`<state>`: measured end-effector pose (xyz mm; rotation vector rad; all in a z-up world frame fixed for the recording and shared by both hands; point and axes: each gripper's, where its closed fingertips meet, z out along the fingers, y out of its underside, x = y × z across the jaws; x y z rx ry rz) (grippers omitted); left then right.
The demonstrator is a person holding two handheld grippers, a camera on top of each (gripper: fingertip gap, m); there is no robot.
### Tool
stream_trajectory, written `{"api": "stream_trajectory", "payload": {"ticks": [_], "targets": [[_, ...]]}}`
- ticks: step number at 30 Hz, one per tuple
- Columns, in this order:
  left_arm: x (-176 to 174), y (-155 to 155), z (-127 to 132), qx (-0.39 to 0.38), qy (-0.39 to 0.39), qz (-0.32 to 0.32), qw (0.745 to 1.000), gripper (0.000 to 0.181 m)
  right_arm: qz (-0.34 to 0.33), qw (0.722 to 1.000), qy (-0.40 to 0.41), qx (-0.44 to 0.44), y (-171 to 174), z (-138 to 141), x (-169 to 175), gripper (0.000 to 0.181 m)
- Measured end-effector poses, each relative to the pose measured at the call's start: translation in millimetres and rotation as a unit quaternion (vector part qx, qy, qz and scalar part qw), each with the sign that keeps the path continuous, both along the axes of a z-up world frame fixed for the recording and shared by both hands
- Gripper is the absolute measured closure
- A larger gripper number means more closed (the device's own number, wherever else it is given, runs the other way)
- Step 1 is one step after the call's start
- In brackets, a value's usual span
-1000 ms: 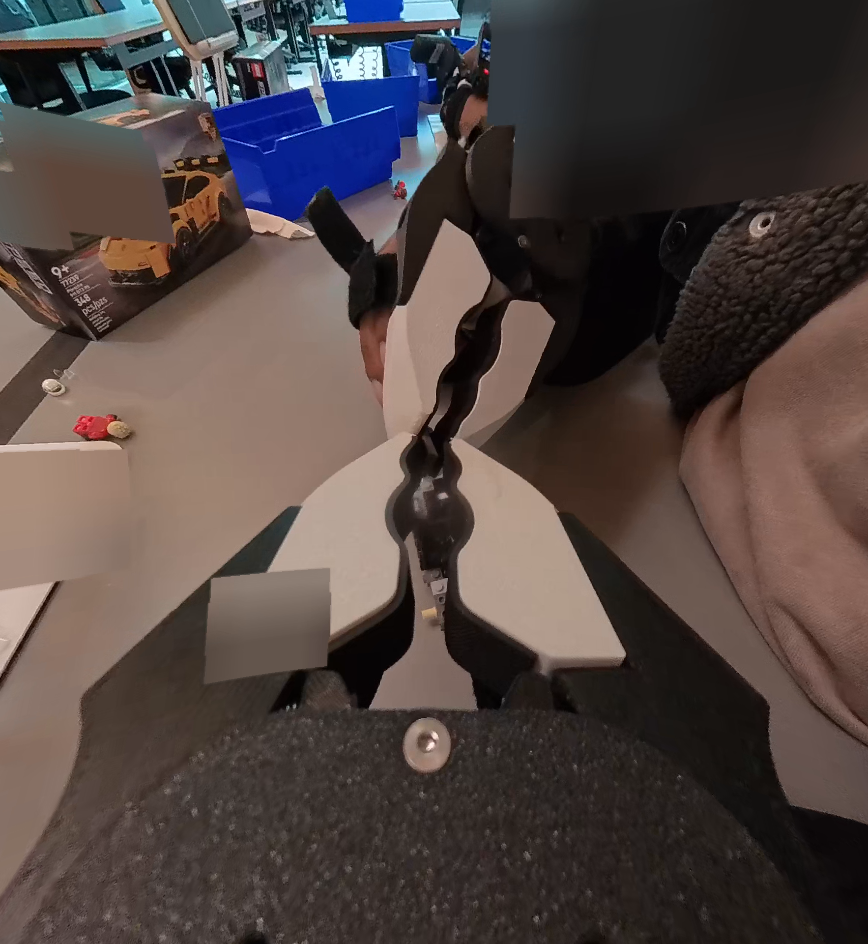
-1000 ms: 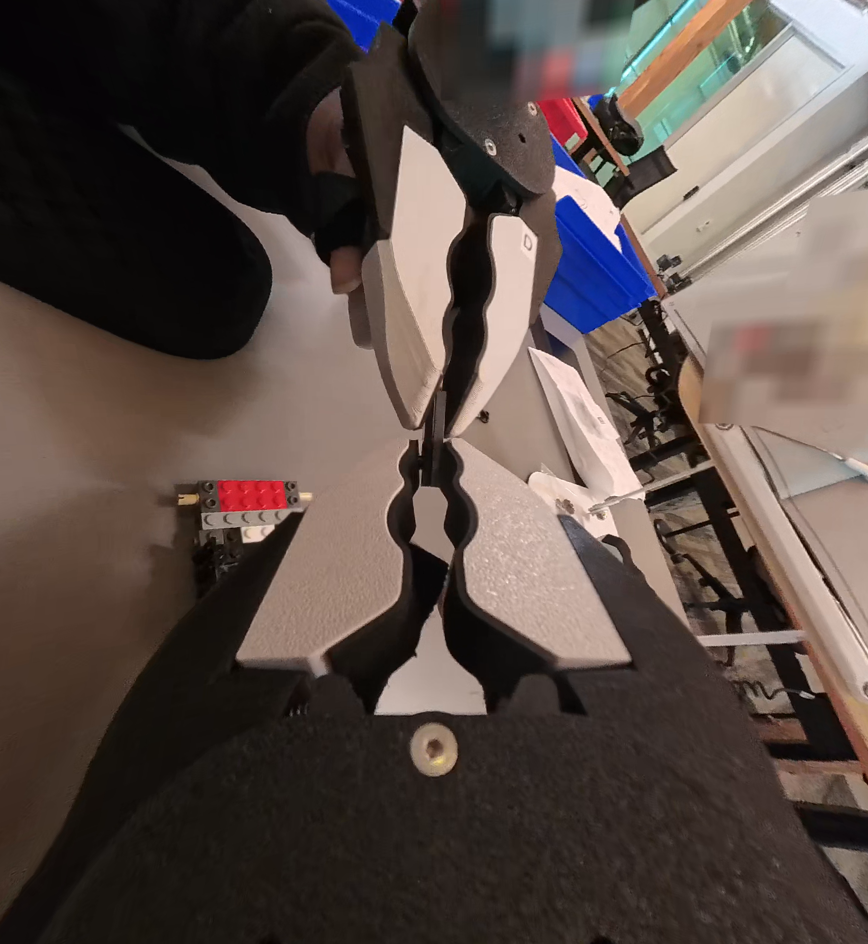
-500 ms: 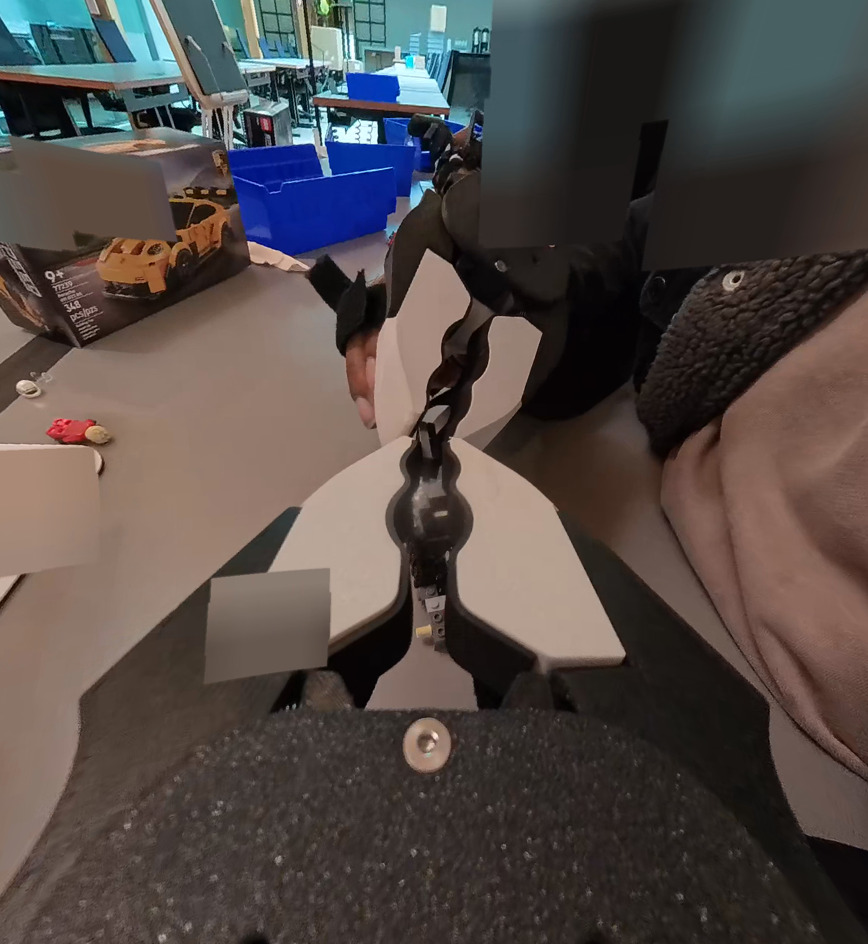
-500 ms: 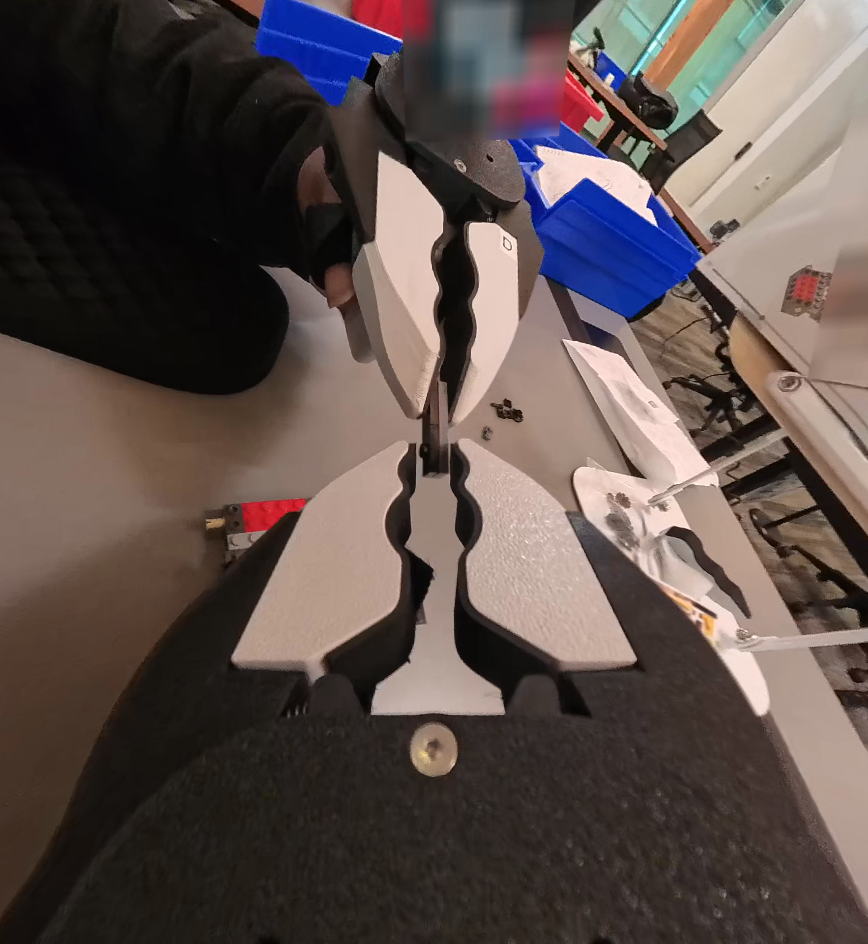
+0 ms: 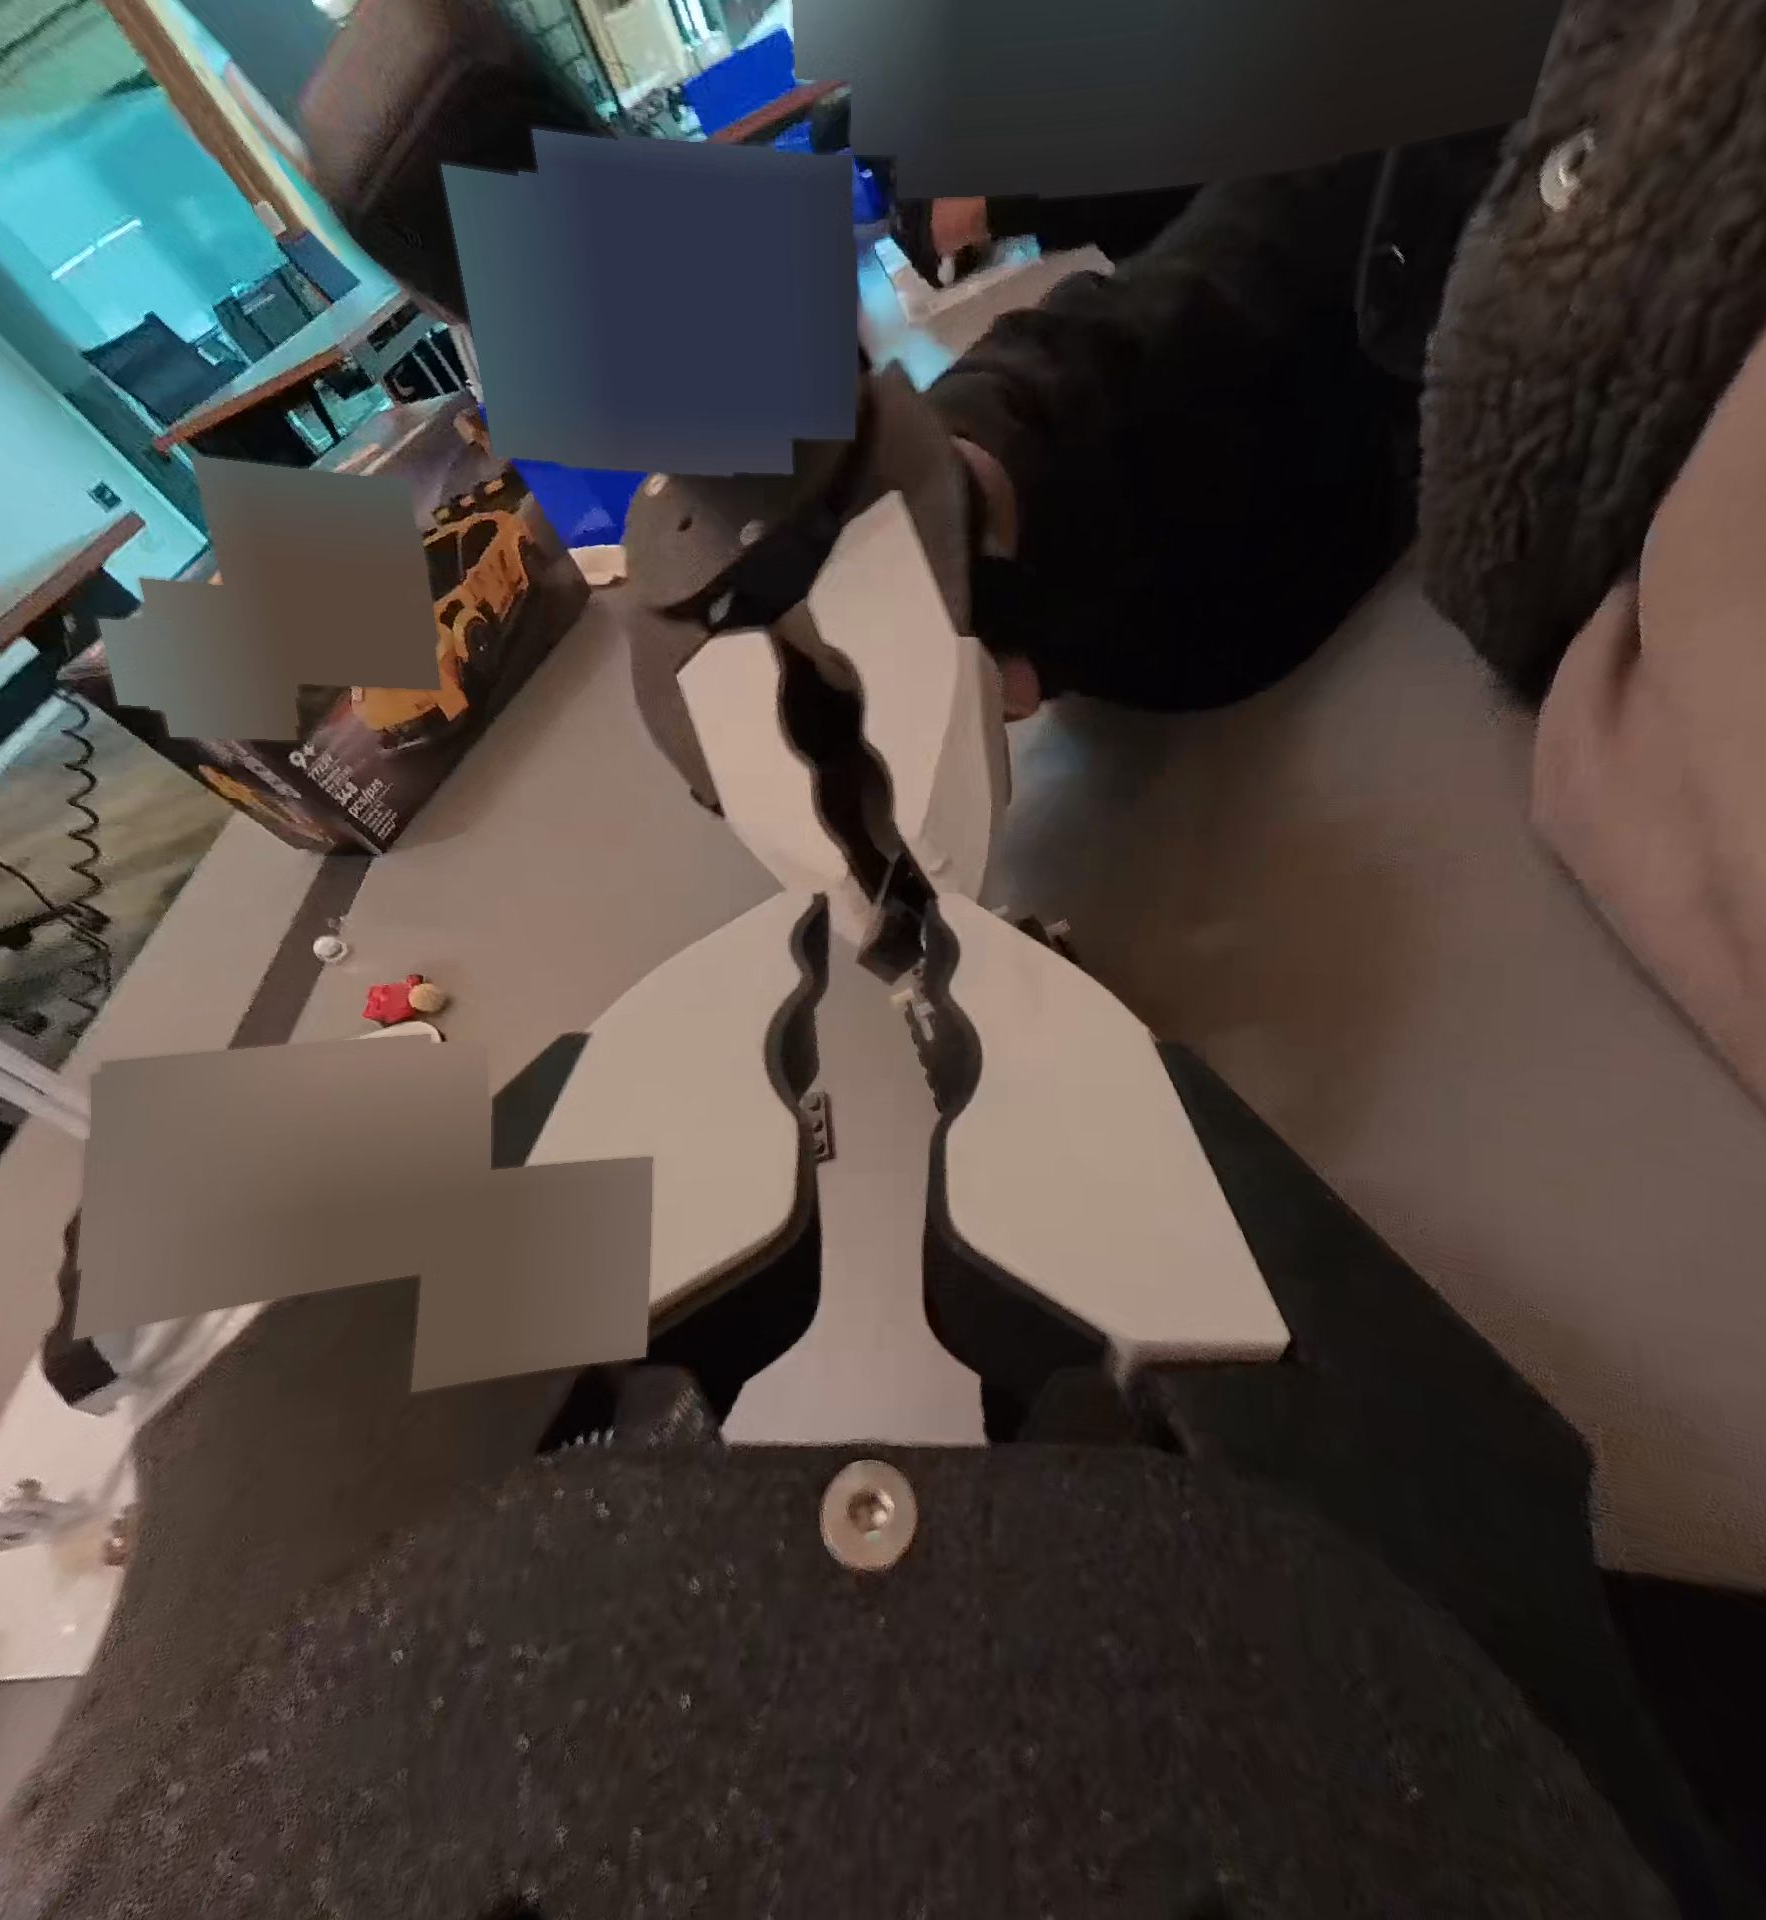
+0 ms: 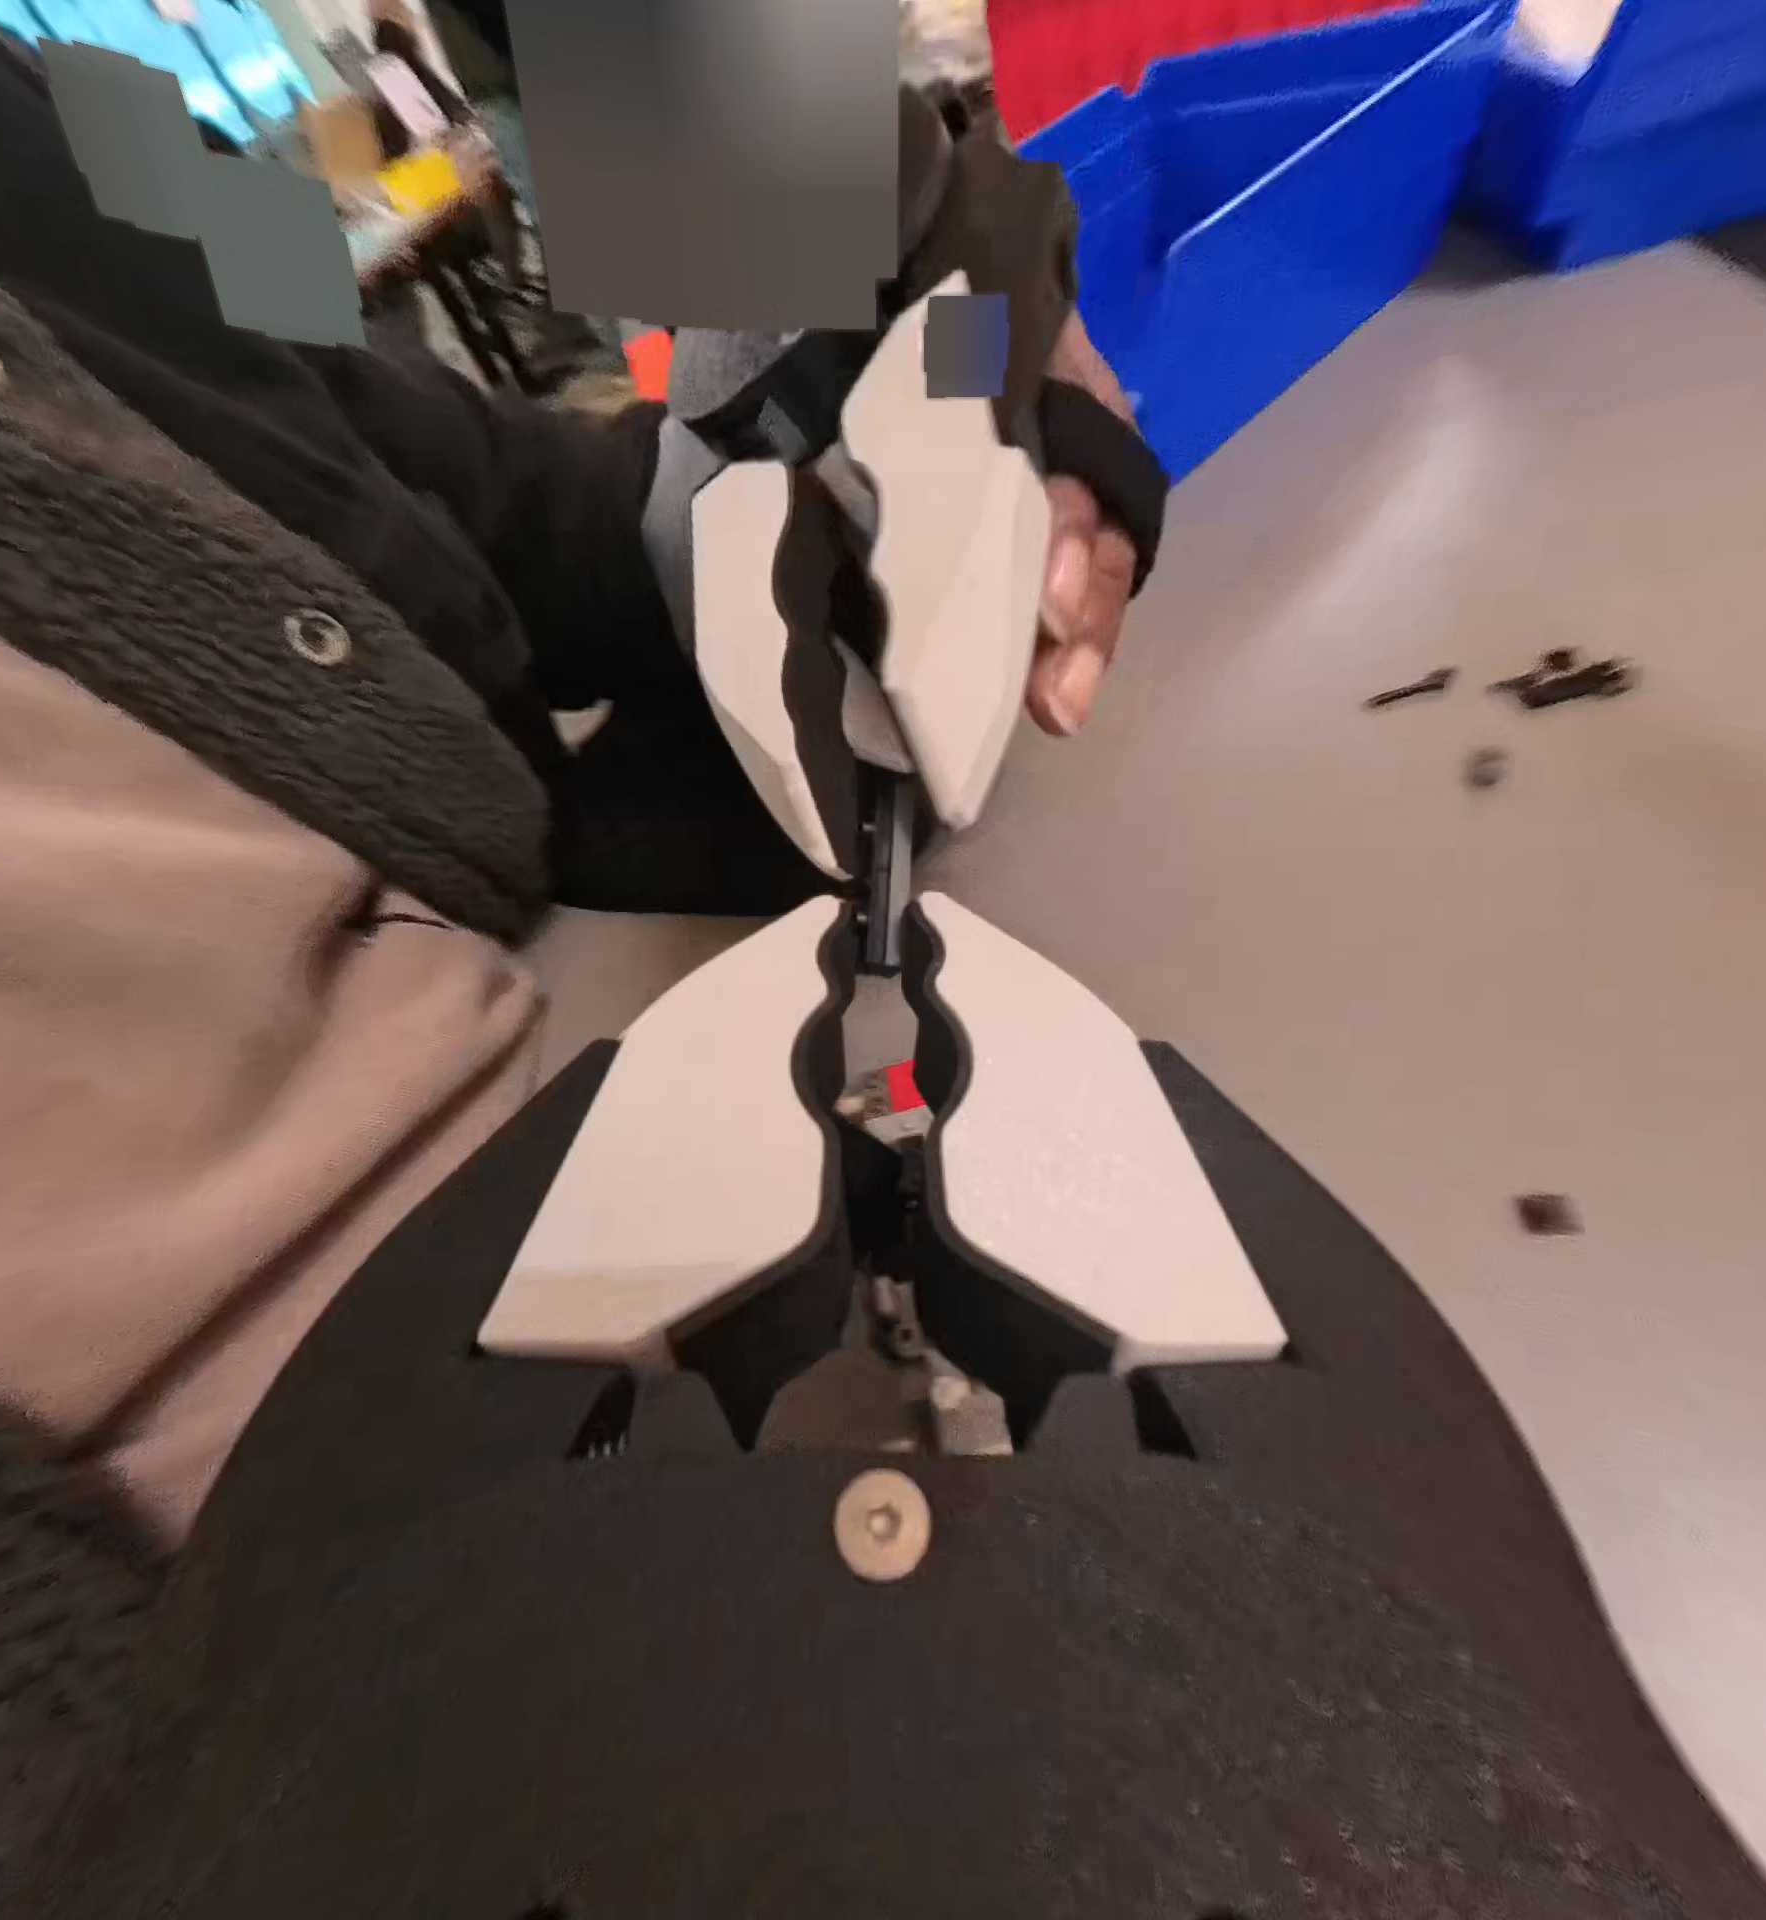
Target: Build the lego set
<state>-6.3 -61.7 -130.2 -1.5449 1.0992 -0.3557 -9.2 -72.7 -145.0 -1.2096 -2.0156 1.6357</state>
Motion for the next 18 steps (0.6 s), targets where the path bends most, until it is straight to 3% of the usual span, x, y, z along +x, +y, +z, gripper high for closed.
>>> {"api": "stream_trajectory", "payload": {"ticks": [7, 11, 14, 18], "targets": [[5.8, -6.0, -12.8, 0.041, 0.095, -0.008, 0.995, 0.173, 0.047, 0.991, -0.065, -0.11, -8.3, -0.2, 9.1, 0.173], [3.6, 0.2, -9.1, 0.015, 0.047, 0.008, 0.999, 0.173, 0.036, 0.992, -0.044, -0.11, 0.5, 5.3, 6.9, 0.172], [-16.6, 18.5, -17.9, -0.081, -0.048, 0.049, 0.994, 0.173, -0.032, 0.999, -0.007, 0.009, 40.6, -7.5, -2.5, 0.17], [-43.1, 40.0, -65.8, -0.251, -0.113, 0.118, 0.954, 0.173, -0.106, 0.975, -0.065, 0.183, 105.3, -55.3, -18.2, 0.166]]}}
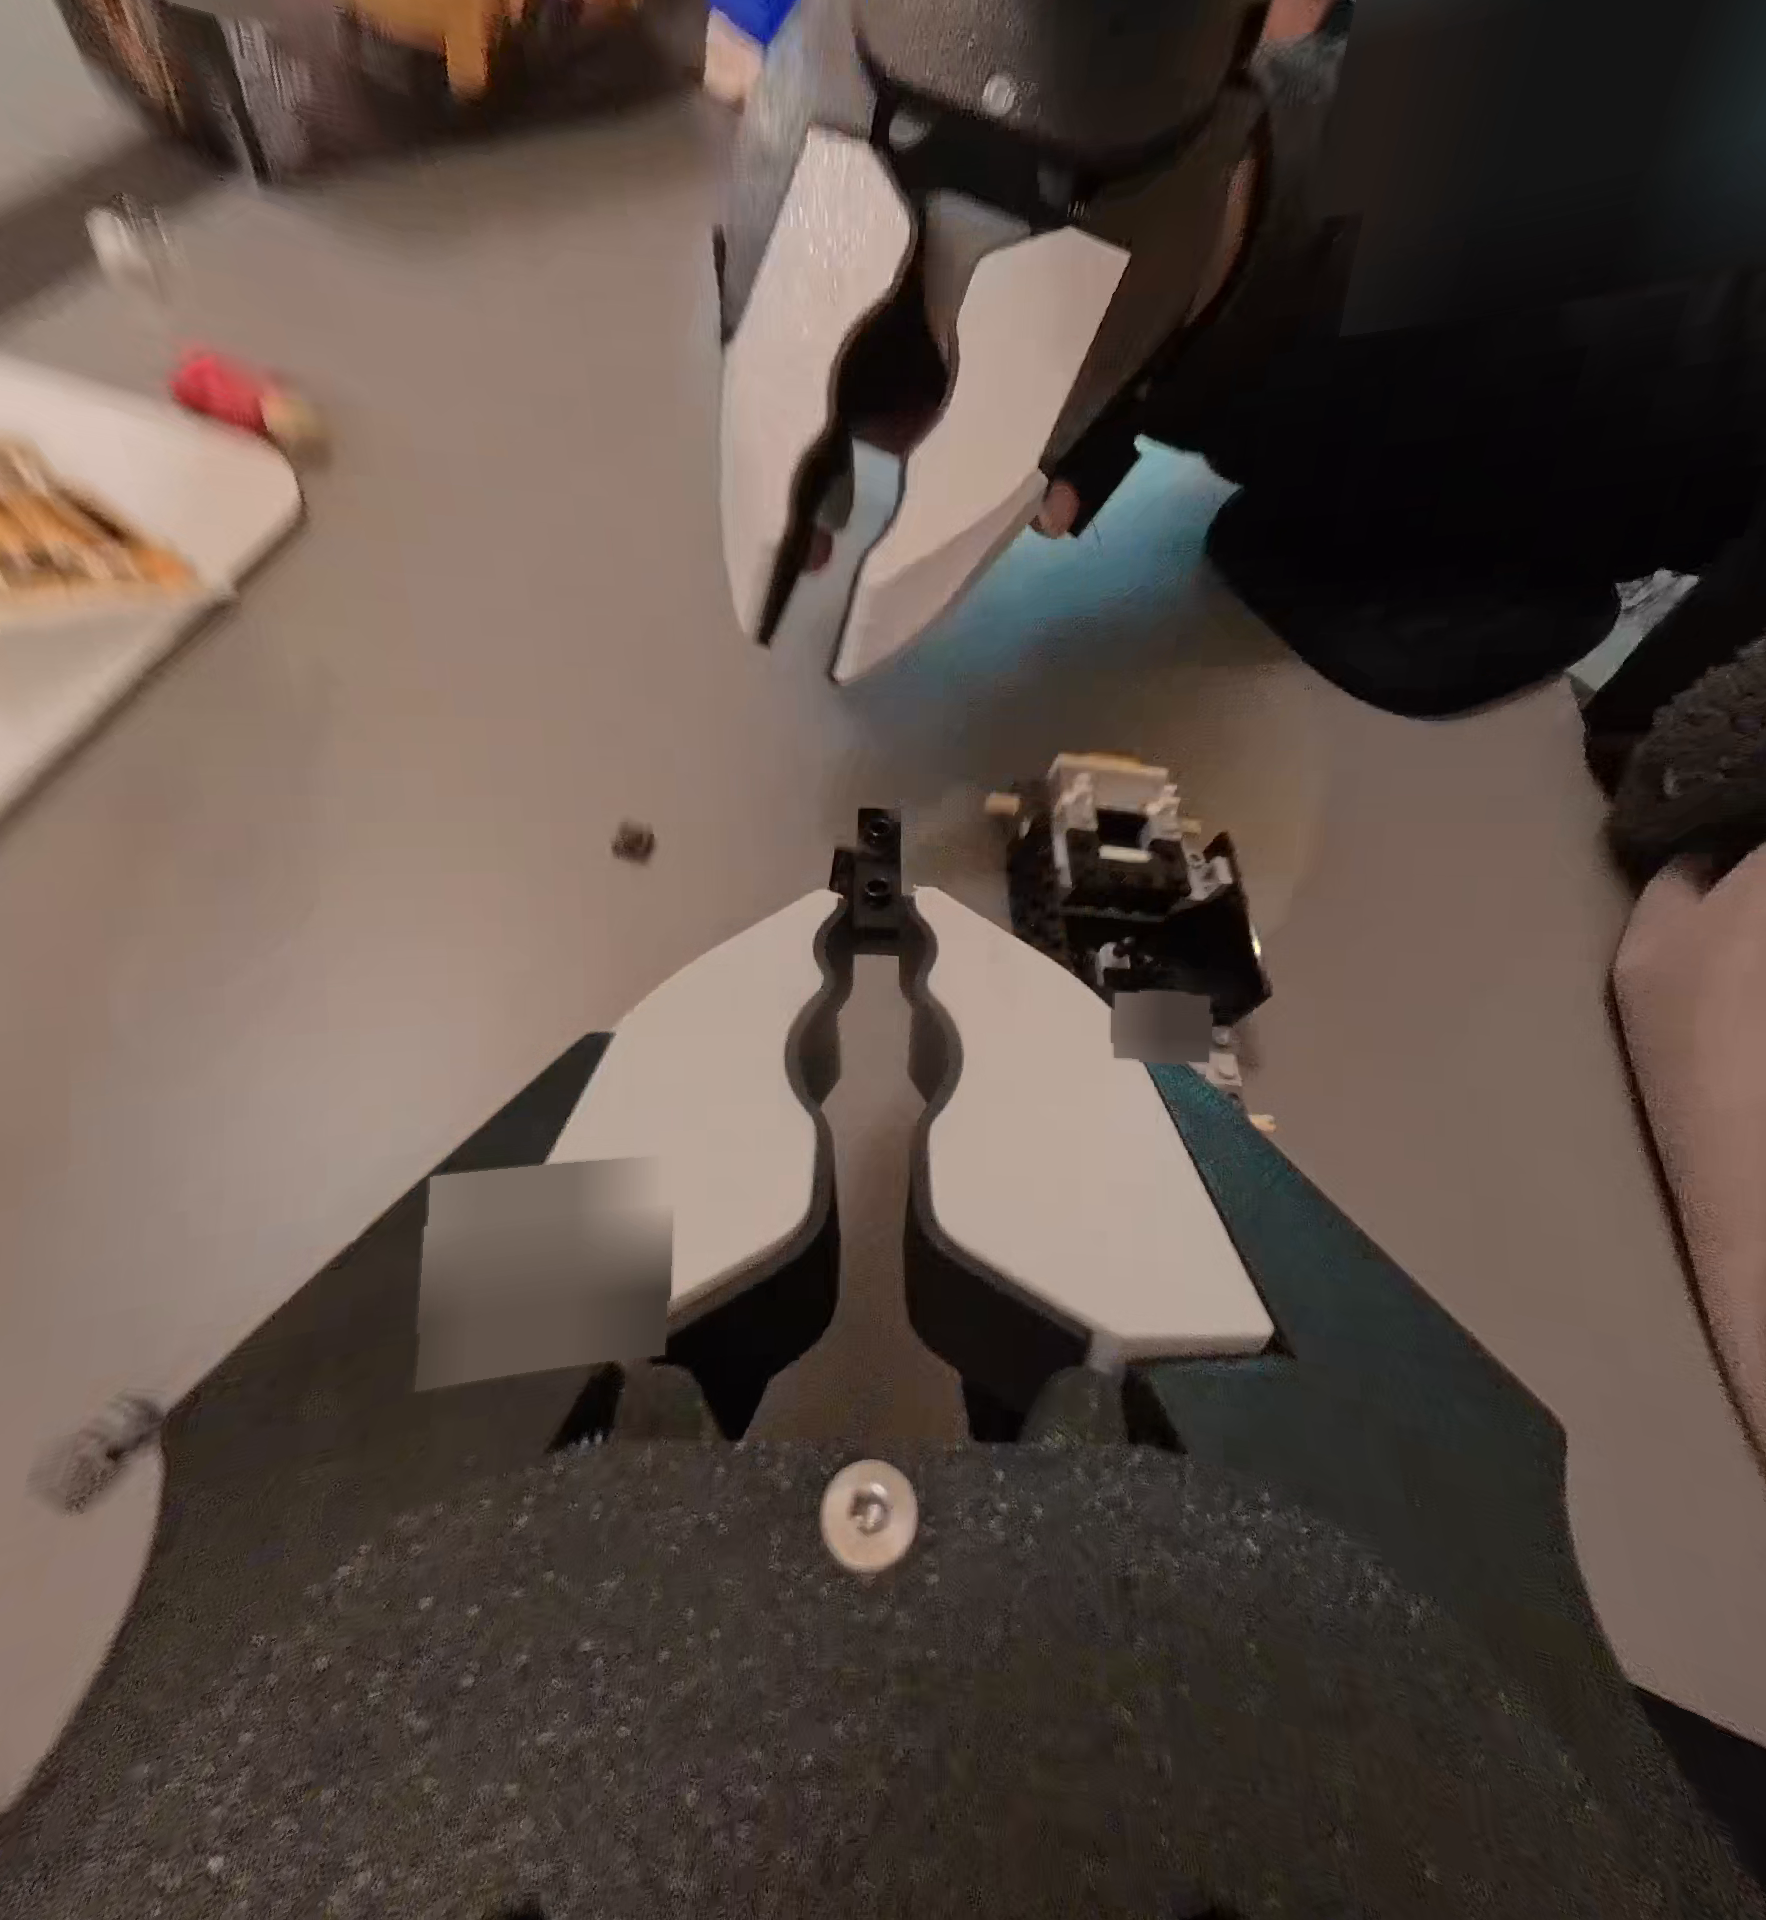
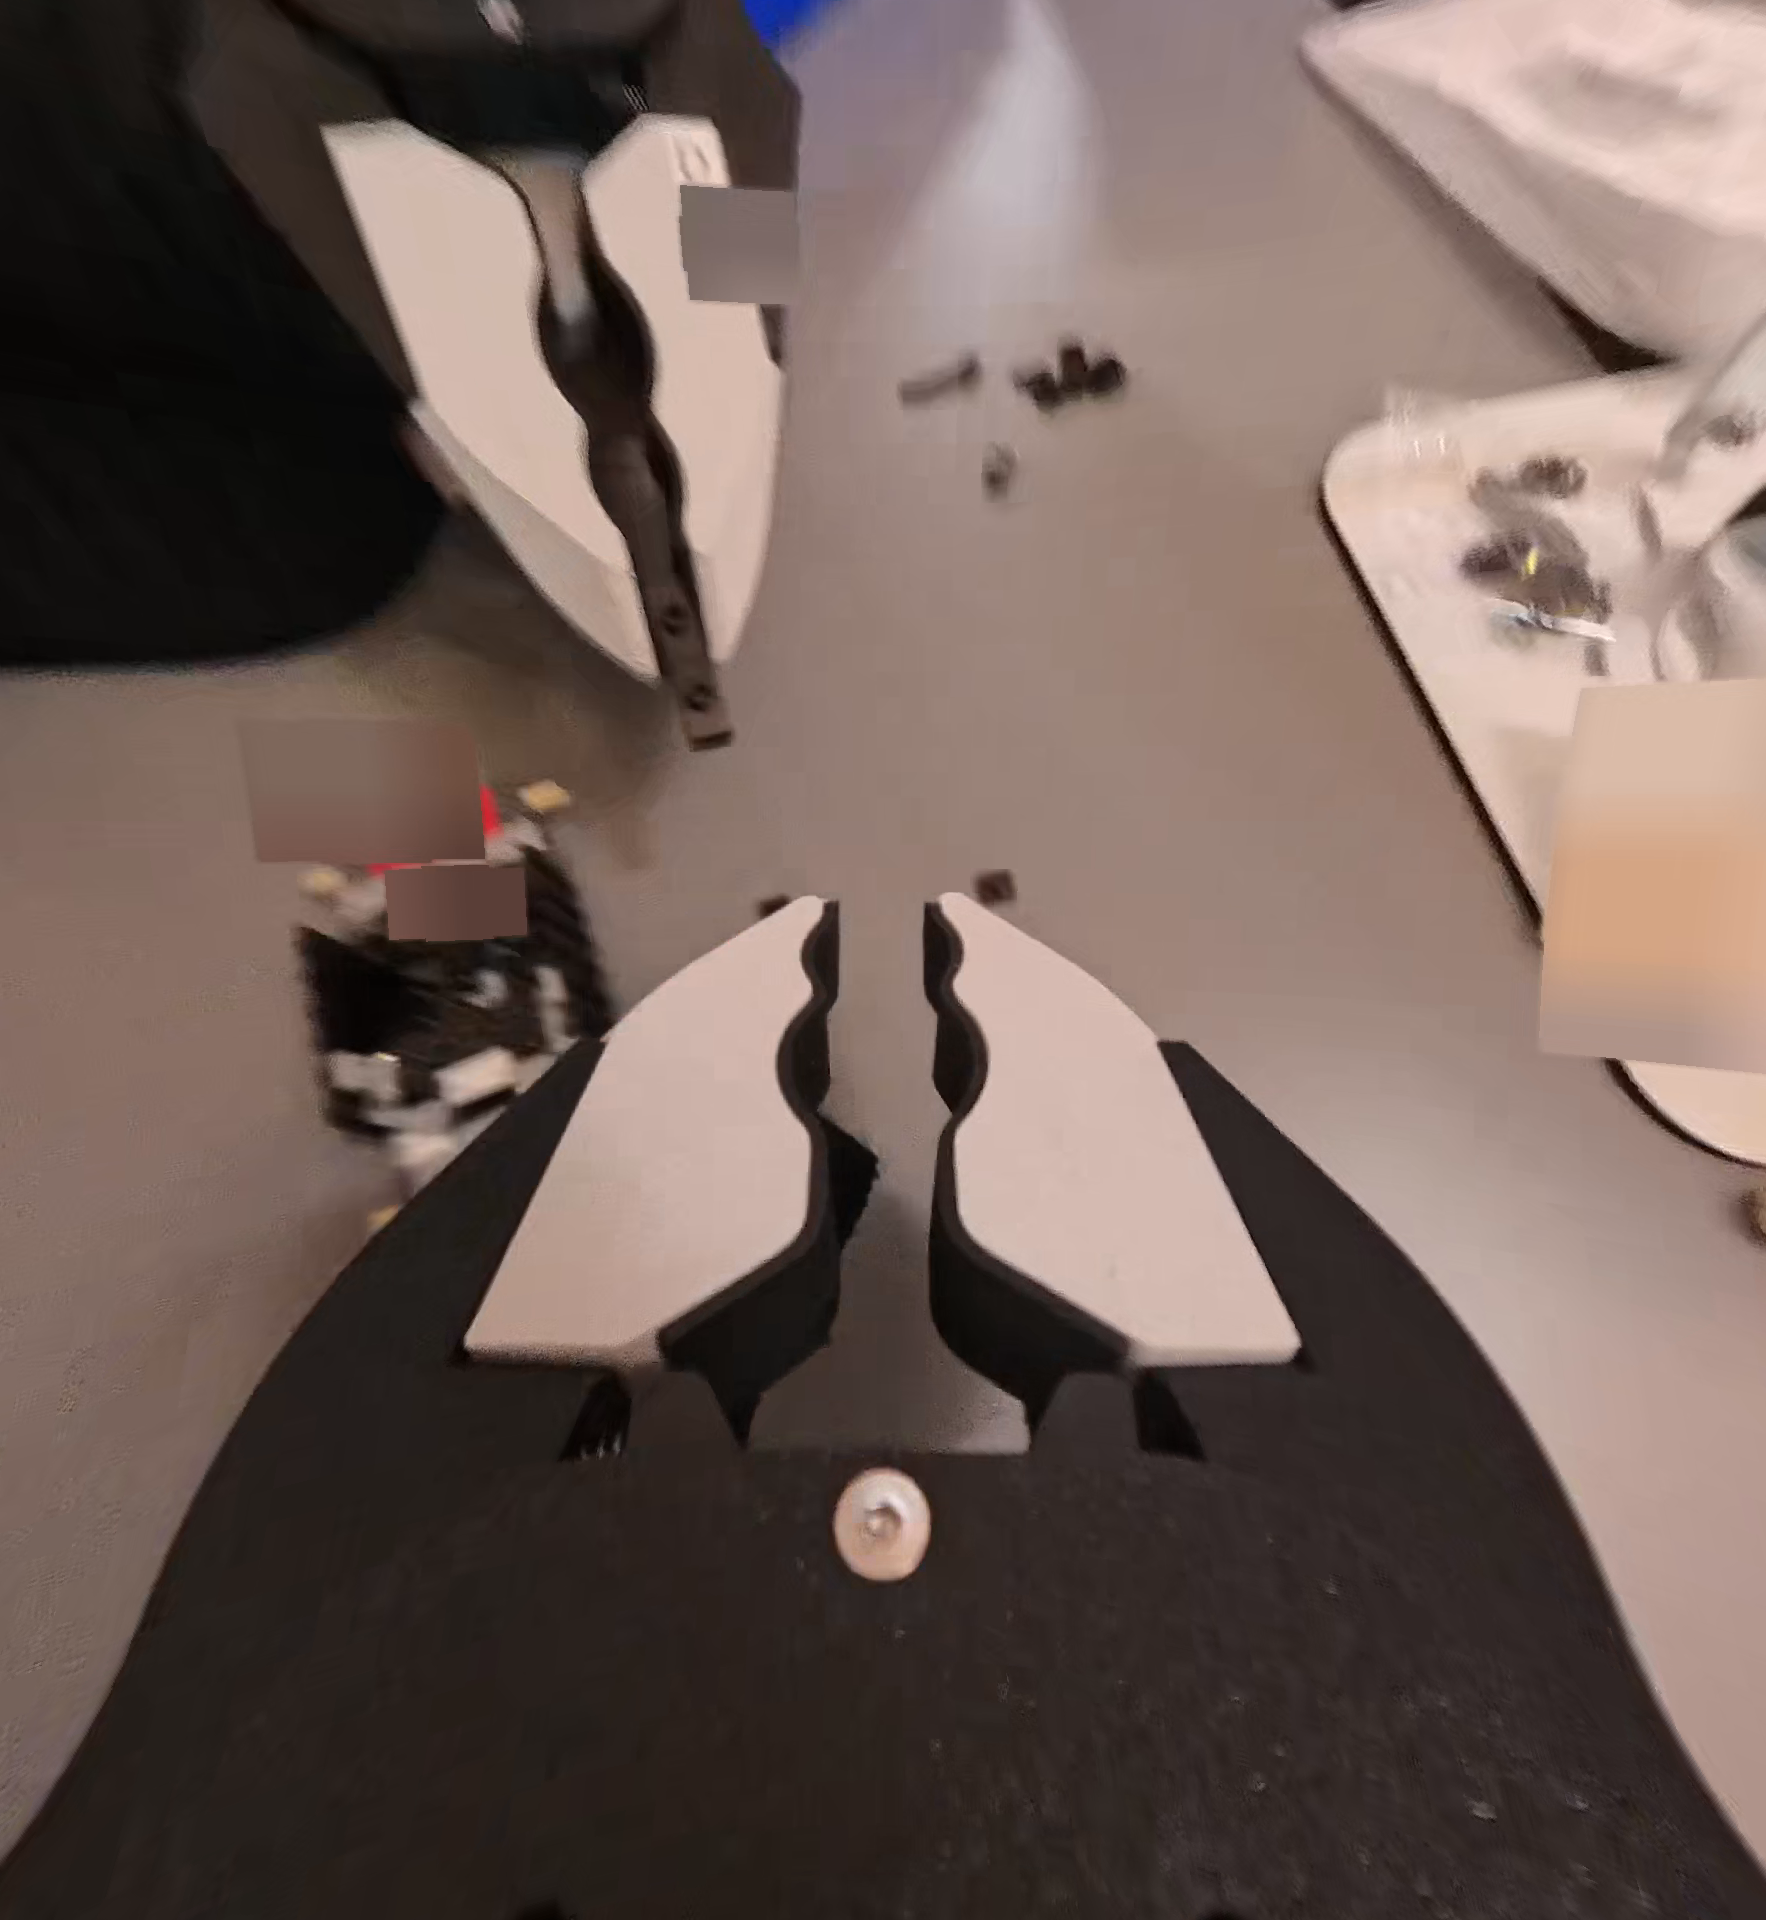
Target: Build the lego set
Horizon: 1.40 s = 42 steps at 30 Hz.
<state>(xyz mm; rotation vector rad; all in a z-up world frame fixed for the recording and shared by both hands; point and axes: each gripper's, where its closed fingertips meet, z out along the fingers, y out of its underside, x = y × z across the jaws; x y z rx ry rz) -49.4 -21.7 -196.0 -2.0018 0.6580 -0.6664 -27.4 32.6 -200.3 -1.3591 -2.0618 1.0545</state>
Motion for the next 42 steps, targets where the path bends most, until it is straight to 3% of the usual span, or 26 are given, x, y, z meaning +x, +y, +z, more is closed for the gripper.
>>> {"api": "stream_trajectory", "payload": {"ticks": [4, 9, 17, 26, 35, 42], "targets": [[-10.8, 2.6, -32.5, -0.072, 0.024, 0.032, 0.997, 0.173, 0.014, 0.997, -0.063, 0.047, 13.0, -34.1, -14.8, 0.164], [-7.9, -2.7, -46.6, -0.093, 0.061, 0.015, 0.994, 0.173, 0.028, 0.993, -0.086, 0.076, 17.1, -47.1, -27.4, 0.16], [-6.6, -5.2, -53.5, -0.077, 0.131, 0.005, 0.988, 0.171, 0.04, 0.99, -0.106, 0.08, 19.2, -51.7, -33.7, 0.151], [-8.2, -8.1, -55.4, -0.075, 0.152, -0.004, 0.986, 0.161, 0.052, 0.989, -0.119, 0.074, 18.0, -52.4, -36.6, 0.152], [-9.0, -11.2, -56.9, -0.078, 0.165, -0.009, 0.983, 0.163, 0.061, 0.989, -0.113, 0.068, 11.5, -52.7, -36.5, 0.173], [-9.6, -10.8, -57.3, -0.074, 0.18, -0.008, 0.981, 0.173, 0.057, 0.989, -0.111, 0.072, 11.6, -52.8, -36.4, 0.174]]}}
